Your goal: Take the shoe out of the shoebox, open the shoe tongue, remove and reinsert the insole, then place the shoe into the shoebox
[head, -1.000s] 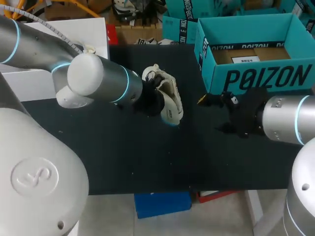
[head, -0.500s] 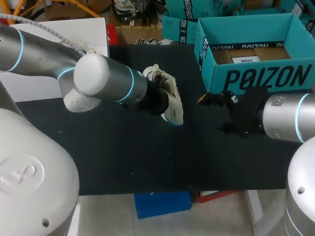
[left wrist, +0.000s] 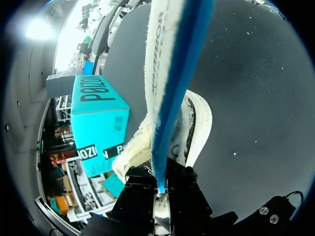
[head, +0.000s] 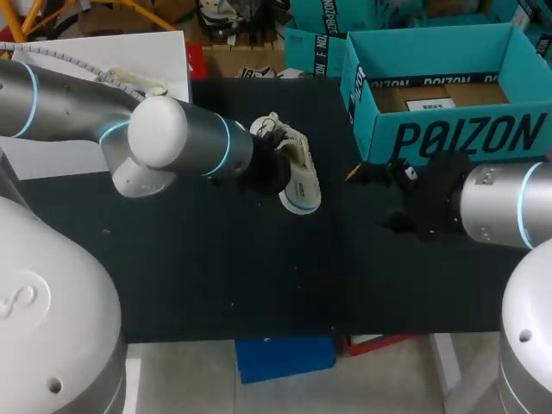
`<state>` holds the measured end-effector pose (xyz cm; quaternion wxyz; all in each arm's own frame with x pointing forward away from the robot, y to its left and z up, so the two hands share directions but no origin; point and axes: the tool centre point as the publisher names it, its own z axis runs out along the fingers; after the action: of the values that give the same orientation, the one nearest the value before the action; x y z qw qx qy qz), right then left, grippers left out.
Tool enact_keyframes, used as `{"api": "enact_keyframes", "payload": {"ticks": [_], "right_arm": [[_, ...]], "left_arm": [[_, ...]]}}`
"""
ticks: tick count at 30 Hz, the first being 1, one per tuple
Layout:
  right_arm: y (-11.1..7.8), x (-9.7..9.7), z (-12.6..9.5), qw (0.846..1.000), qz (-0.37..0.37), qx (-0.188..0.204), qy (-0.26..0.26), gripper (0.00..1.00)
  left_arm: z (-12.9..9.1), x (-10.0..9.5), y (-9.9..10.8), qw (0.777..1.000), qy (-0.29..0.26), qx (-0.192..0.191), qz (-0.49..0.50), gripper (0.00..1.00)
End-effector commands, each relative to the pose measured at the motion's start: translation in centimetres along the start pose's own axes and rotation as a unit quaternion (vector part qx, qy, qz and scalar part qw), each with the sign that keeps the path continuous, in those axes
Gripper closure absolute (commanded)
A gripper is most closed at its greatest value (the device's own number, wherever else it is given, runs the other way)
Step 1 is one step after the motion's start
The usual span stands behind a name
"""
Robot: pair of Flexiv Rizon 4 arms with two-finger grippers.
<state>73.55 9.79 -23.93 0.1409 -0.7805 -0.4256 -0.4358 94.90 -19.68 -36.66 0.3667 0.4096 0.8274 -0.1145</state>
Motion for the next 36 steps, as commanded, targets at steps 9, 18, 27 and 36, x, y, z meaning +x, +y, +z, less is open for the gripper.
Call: {"api": "enact_keyframes", "payload": {"ticks": [9, 18, 27, 36], "right_arm": [[0.2, -0.4, -0.3, 1.0, 0.004, 0.017, 0.005, 0.0], [0.2, -0.4, -0.3, 1.0, 0.004, 0.017, 0.005, 0.0], [0.2, -0.4, -0.3, 1.0, 0.004, 0.017, 0.005, 0.0], [0.2, -0.4, -0.3, 1.0, 0.004, 0.017, 0.005, 0.0]], "left_arm": [[1.1, -0.5, 0.8, 0.999, -0.013, -0.033, -0.016, 1.0], [1.9, -0.3, 1.9, 0.997, -0.017, -0.077, -0.024, 1.0], [3.3, -0.5, 3.0, 0.994, -0.024, -0.103, -0.022, 1.0], [3.7, -1.1, 5.1, 0.988, -0.042, -0.145, -0.031, 1.0]]}}
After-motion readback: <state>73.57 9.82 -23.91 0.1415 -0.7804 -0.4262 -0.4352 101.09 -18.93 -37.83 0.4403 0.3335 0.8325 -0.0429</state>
